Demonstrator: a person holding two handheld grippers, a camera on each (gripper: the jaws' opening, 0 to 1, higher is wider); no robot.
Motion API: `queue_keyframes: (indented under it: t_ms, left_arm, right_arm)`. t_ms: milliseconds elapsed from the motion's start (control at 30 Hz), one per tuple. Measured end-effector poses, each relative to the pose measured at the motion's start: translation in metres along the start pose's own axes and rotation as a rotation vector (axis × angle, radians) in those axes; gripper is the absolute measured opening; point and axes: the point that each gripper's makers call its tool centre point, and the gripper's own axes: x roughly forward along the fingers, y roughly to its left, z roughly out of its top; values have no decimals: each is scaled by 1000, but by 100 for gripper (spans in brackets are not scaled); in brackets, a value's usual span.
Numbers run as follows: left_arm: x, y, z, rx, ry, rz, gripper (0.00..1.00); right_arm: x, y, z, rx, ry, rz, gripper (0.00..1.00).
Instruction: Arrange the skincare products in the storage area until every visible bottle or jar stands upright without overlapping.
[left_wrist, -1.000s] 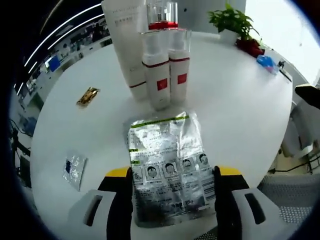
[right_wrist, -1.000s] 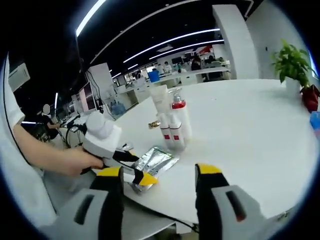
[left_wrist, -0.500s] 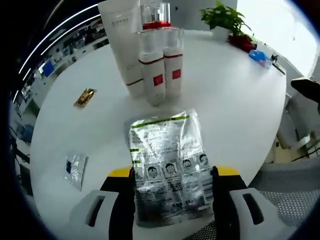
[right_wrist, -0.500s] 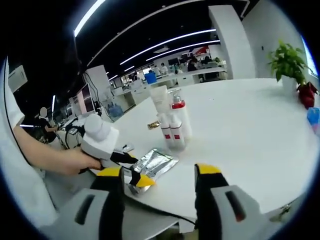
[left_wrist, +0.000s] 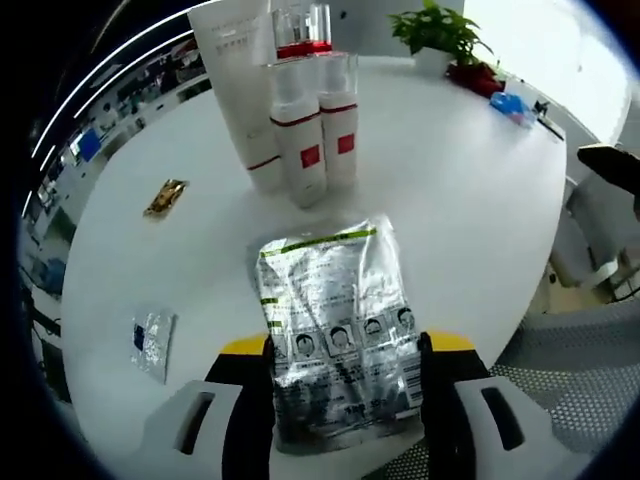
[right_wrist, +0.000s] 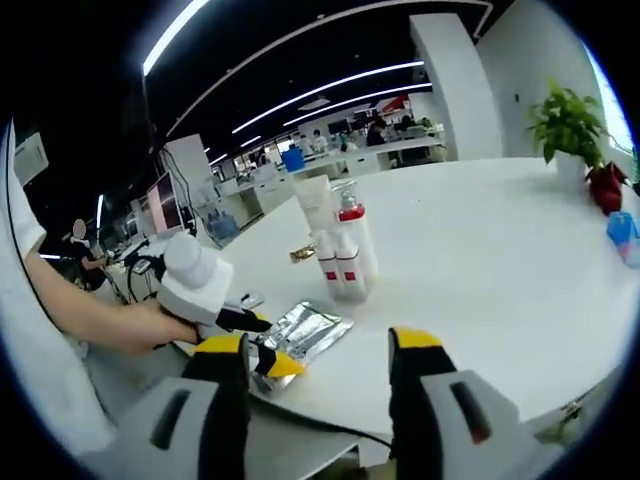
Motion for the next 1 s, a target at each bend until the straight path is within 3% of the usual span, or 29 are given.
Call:
queue_keyframes:
  t_ms: [233,300,367,1000]
  left_arm:
    - [-1,3,1,-6,-6,-12,51]
    - [-1,7,3,-49,-25,-30,40]
    - [-2,11,4,-102,-35,-53,36]
    - [-6,13,3,-144,-104,-112,24]
  right_arm:
    - [-1,3,-2,5,-1,-8,56]
    - [-1,3,-2,4,-1,-13,56]
    - [-2,3,-1,5,-3,-17,56]
    - [-3,7,-1,-2,-2,-33,55]
